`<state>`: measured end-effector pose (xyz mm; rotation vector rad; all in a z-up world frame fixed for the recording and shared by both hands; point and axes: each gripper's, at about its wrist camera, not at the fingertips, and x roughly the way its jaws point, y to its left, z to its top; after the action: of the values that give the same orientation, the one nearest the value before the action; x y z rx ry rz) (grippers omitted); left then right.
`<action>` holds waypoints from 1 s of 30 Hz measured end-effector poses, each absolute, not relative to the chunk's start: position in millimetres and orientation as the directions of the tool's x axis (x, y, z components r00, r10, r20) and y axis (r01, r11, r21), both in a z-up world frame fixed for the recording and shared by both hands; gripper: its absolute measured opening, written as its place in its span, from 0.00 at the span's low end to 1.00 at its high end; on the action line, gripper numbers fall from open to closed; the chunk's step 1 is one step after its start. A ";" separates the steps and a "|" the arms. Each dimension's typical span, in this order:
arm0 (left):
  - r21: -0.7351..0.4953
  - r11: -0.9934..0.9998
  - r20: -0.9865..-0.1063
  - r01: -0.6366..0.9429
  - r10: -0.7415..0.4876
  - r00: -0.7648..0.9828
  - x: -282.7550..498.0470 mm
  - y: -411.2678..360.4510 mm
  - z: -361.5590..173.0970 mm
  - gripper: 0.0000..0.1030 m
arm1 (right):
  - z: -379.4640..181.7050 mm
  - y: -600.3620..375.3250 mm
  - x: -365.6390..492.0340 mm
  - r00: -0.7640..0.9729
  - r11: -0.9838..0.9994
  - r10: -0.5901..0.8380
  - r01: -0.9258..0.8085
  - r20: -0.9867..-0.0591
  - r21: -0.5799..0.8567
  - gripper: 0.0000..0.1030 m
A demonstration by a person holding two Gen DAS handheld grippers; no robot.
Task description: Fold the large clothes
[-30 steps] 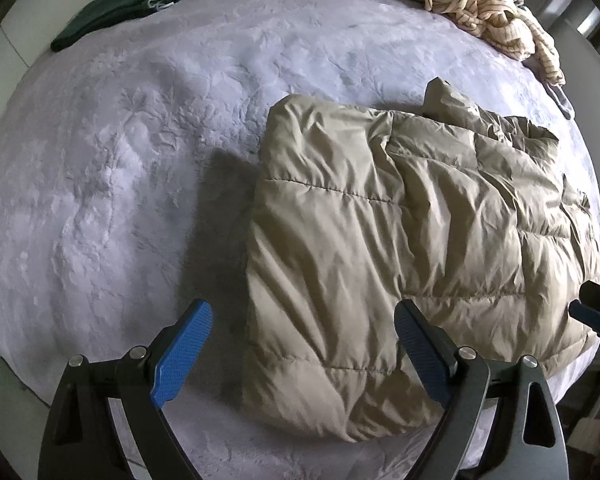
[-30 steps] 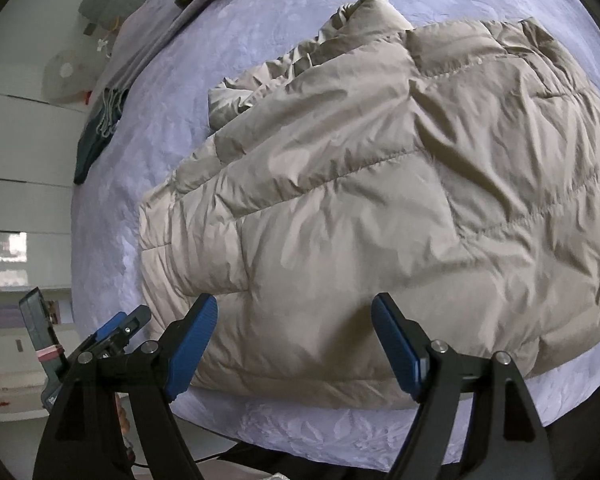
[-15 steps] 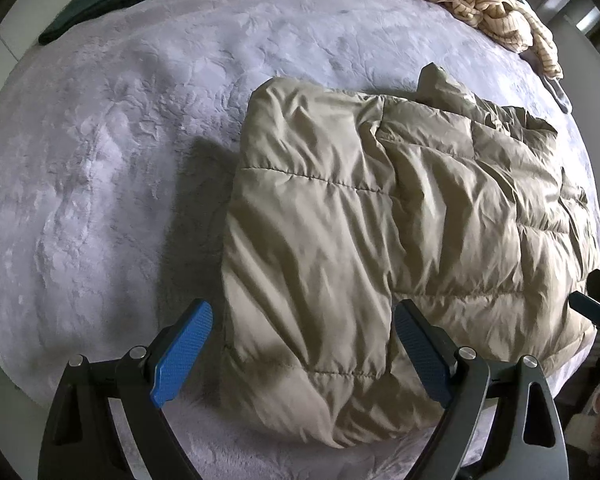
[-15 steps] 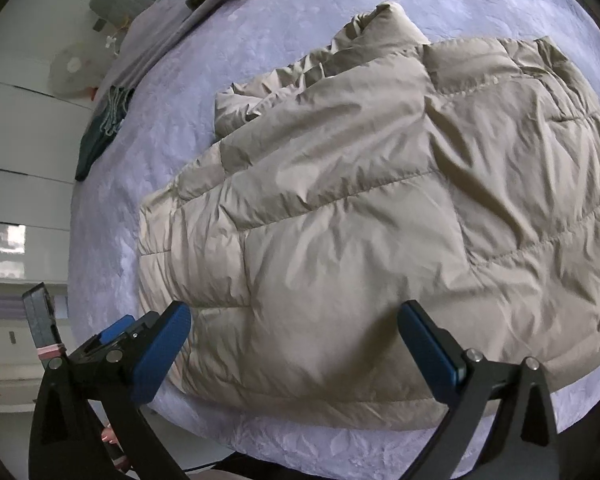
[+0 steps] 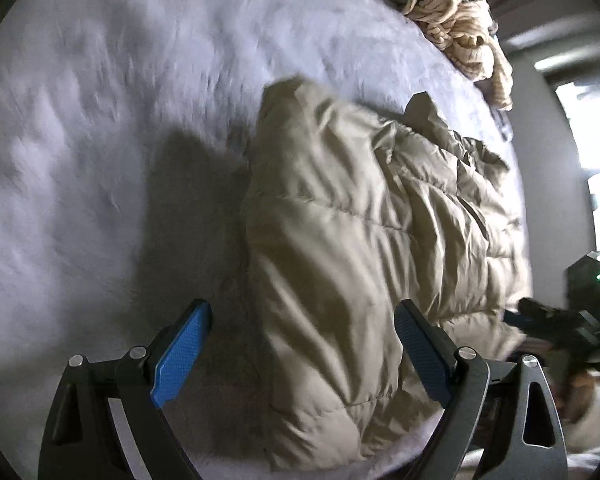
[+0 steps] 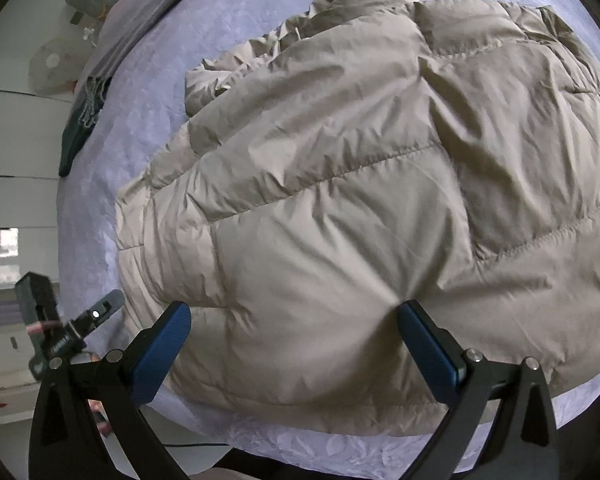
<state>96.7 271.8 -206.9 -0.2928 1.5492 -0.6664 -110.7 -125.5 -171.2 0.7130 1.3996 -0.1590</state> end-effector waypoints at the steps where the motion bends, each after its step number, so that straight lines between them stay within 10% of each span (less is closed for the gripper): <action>1: -0.608 0.772 -0.794 0.185 -0.592 -0.138 98.2 273.9 -215.4 0.90 | -172.3 -125.0 -110.0 0.194 0.786 0.301 0.504 -0.934 0.358 1.00; 14: -0.746 0.618 -0.660 0.250 -0.632 -0.406 95.0 193.9 -268.2 0.90 | -183.8 -114.3 -98.1 0.151 0.811 0.275 0.494 -0.950 0.313 1.00; 16: -0.748 0.609 -0.659 0.263 -0.635 -0.403 95.1 192.7 -264.0 0.80 | -182.7 -113.4 -96.7 0.145 0.815 0.278 0.488 -0.950 0.313 1.00; 18: -0.768 0.586 -0.636 0.258 -0.654 -0.409 95.7 192.5 -258.2 0.44 | -177.7 -112.9 -95.6 0.149 0.818 0.291 0.475 -0.945 0.326 1.00; 23: -0.771 0.571 -0.636 0.280 -0.680 -0.364 92.0 190.7 -218.0 0.30 | -160.5 -127.8 -102.0 0.190 0.838 0.238 0.456 -0.953 0.300 0.99; 25: -0.786 0.554 -0.619 0.275 -0.704 -0.348 89.8 189.7 -198.0 0.30 | -157.1 -138.0 -105.2 0.227 0.833 0.207 0.469 -0.952 0.293 0.80; 27: -0.799 0.534 -0.601 0.277 -0.727 -0.332 85.3 185.9 -172.4 0.30 | -160.1 -149.4 -105.6 0.241 0.820 0.187 0.496 -0.952 0.287 0.26; 30: -0.797 0.520 -0.601 0.308 -0.735 -0.314 76.5 169.7 -132.6 0.30 | -171.4 -162.0 -103.7 0.286 0.800 0.202 0.503 -0.937 0.326 0.19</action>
<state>76.5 169.7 -132.6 -0.3779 1.5662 -1.0888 -103.7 -162.0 -171.4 0.6559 1.2896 -0.2219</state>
